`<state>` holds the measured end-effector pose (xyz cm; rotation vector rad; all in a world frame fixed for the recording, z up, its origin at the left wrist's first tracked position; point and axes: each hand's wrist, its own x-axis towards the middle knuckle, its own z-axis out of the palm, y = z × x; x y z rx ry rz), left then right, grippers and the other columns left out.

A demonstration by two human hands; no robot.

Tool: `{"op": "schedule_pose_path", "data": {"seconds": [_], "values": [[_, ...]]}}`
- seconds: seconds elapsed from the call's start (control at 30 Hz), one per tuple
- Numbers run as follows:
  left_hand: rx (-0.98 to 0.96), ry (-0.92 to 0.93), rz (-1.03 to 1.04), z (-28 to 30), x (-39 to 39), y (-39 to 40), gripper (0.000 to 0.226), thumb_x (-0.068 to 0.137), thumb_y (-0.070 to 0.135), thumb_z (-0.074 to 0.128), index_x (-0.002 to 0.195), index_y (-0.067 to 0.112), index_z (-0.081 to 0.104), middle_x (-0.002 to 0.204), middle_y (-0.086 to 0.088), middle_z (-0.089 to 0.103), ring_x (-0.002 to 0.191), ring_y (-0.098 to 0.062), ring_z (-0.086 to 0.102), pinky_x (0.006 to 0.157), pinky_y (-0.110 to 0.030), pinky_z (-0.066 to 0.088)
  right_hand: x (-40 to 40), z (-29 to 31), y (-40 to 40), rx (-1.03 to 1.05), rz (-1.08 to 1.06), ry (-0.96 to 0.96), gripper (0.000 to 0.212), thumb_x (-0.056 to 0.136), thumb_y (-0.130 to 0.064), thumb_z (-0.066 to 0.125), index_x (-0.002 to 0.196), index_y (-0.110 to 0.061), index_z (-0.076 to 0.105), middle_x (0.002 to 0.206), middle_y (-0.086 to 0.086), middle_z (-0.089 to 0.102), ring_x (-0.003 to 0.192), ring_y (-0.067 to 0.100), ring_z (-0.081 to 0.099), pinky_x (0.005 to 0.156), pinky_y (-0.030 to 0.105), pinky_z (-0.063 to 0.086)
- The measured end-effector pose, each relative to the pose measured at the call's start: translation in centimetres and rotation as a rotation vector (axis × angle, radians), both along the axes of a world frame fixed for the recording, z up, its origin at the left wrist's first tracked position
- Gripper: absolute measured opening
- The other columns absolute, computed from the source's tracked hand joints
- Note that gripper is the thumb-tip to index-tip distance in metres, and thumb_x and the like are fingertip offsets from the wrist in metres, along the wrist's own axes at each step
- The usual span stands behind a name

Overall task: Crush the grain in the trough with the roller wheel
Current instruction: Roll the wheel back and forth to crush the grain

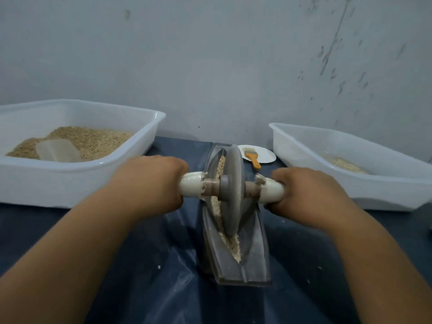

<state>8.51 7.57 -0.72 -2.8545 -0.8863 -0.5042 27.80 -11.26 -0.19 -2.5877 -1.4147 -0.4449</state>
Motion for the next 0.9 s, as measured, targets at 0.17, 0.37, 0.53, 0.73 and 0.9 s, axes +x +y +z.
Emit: {"op": "schedule_pose_path", "data": {"seconds": [0.17,0.37,0.53,0.73,0.9], "values": [[0.149,-0.113,-0.009,0.2,0.5,0.0,0.019,0.074,0.035,0.06,0.072,0.034,0.041,0.065,0.01,0.049,0.06,-0.009,0.043,0.053,-0.028,0.028,0.6,-0.3,-0.2,0.031,0.0,0.192,0.021,0.067,-0.051,0.073,0.075,-0.045,0.054,0.069,-0.016,0.061,0.064,0.001,0.054,0.051,0.026,0.034],[-0.003,-0.007,0.045,-0.1,0.0,0.2,0.014,0.069,0.034,0.062,0.078,0.035,0.051,0.071,0.009,0.057,0.068,-0.01,0.055,0.059,-0.026,0.042,0.5,-0.3,-0.5,0.011,-0.029,0.008,0.019,0.066,-0.049,0.066,0.075,-0.043,0.051,0.066,-0.013,0.058,0.058,0.0,0.048,0.047,0.025,0.028],[0.17,-0.106,0.036,0.2,0.8,-0.5,0.016,0.077,0.034,0.059,0.076,0.03,0.044,0.065,0.009,0.048,0.063,-0.012,0.046,0.056,-0.027,0.032,0.5,-0.2,0.3,0.015,-0.05,0.165,0.021,0.072,-0.046,0.071,0.074,-0.034,0.054,0.071,-0.012,0.06,0.071,0.005,0.055,0.057,0.027,0.041],[0.154,-0.056,0.021,0.1,-0.7,-1.1,0.016,0.073,0.039,0.058,0.077,0.033,0.045,0.066,0.01,0.051,0.06,-0.003,0.045,0.052,-0.023,0.032,0.3,-0.2,-1.1,-0.043,-0.035,0.138,0.022,0.066,-0.047,0.07,0.077,-0.039,0.054,0.067,-0.013,0.06,0.064,0.001,0.055,0.052,0.026,0.039],[0.135,-0.098,0.034,0.1,0.4,-0.4,0.018,0.075,0.038,0.06,0.073,0.034,0.042,0.066,0.01,0.05,0.058,-0.005,0.042,0.05,-0.024,0.029,0.9,-0.4,0.5,0.039,-0.055,0.056,0.02,0.072,-0.045,0.068,0.072,-0.033,0.052,0.064,-0.013,0.056,0.06,0.001,0.048,0.048,0.025,0.029]]}}
